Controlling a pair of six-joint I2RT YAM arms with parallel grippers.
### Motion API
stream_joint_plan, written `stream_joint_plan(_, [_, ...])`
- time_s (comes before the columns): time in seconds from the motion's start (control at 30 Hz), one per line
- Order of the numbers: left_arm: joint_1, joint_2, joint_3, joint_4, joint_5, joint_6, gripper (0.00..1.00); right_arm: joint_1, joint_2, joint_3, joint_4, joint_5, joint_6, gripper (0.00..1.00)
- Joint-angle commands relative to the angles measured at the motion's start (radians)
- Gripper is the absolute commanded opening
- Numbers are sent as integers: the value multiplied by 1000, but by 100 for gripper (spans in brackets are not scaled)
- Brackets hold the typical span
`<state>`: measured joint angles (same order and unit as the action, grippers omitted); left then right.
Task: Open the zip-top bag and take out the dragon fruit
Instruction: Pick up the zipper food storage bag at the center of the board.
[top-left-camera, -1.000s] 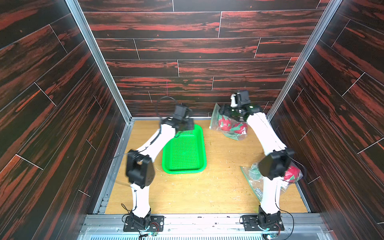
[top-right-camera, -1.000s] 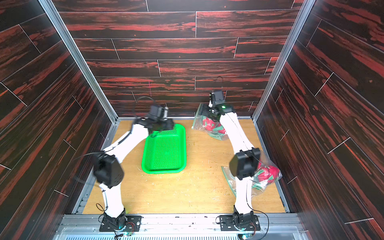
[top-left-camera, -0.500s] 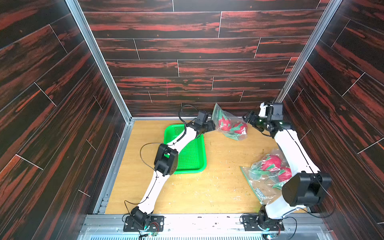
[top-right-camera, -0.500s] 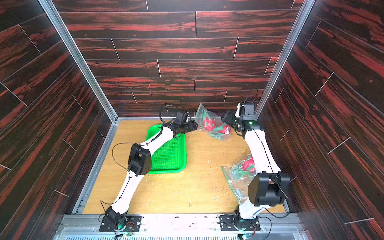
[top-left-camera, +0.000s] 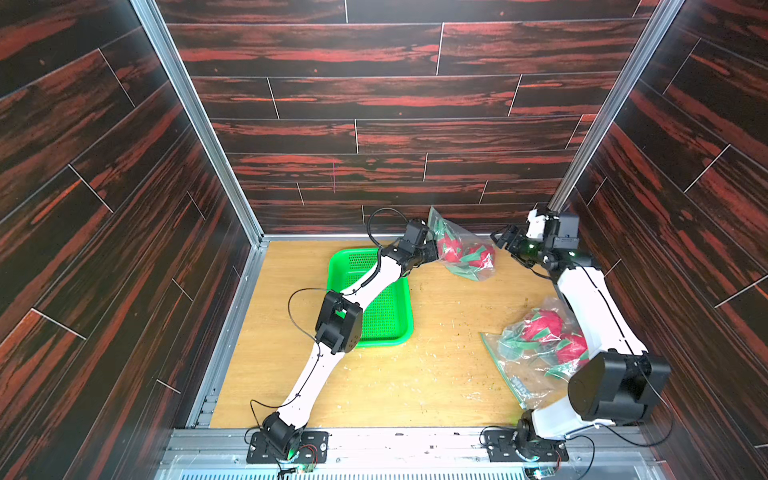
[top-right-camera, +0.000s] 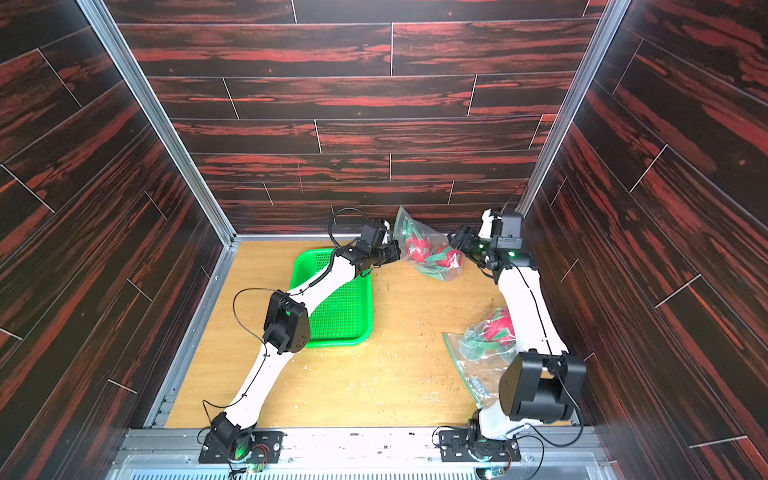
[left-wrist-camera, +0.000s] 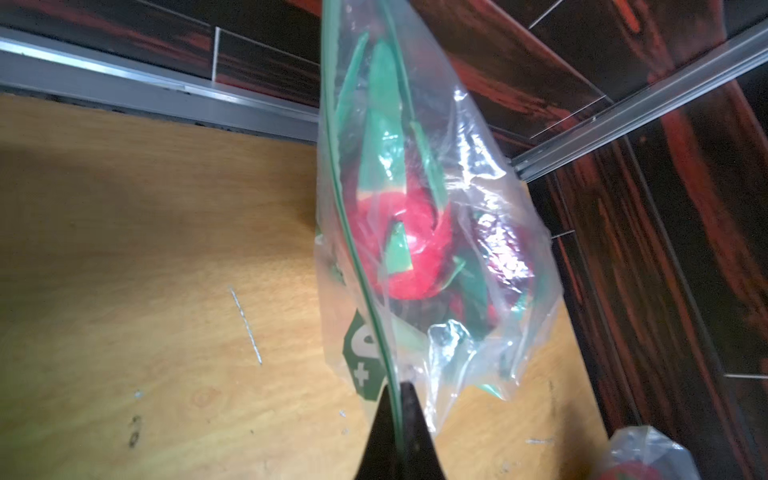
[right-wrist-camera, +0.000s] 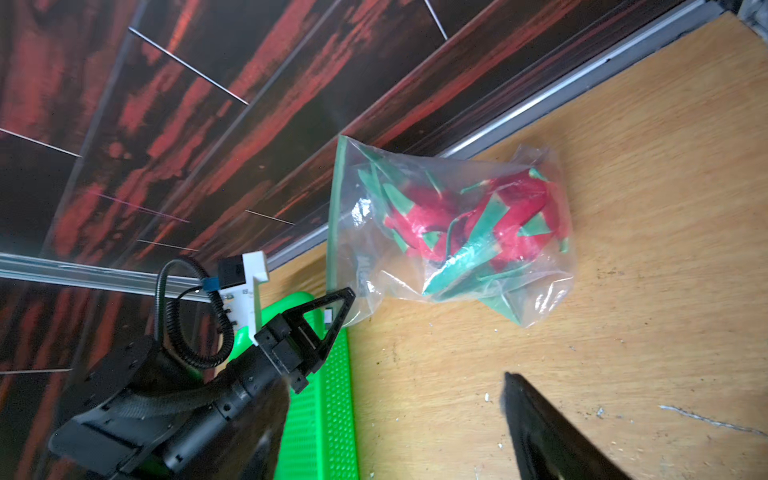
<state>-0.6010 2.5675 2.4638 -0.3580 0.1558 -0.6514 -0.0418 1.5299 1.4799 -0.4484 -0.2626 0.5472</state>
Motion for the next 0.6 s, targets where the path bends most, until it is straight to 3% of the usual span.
stream_joint_plan(0.0, [-20, -43, 147, -109, 21, 138, 0, -29, -58, -15, 37, -115, 23, 84])
stream_joint_plan(0.17, [-27, -67, 297, -327, 115, 266, 0, -53, -98, -13, 45, -189, 34, 84])
stream_joint_plan(0.57, [-28, -251, 227, -585, 317, 486, 0, -55, -125, -28, 100, -320, 99, 83])
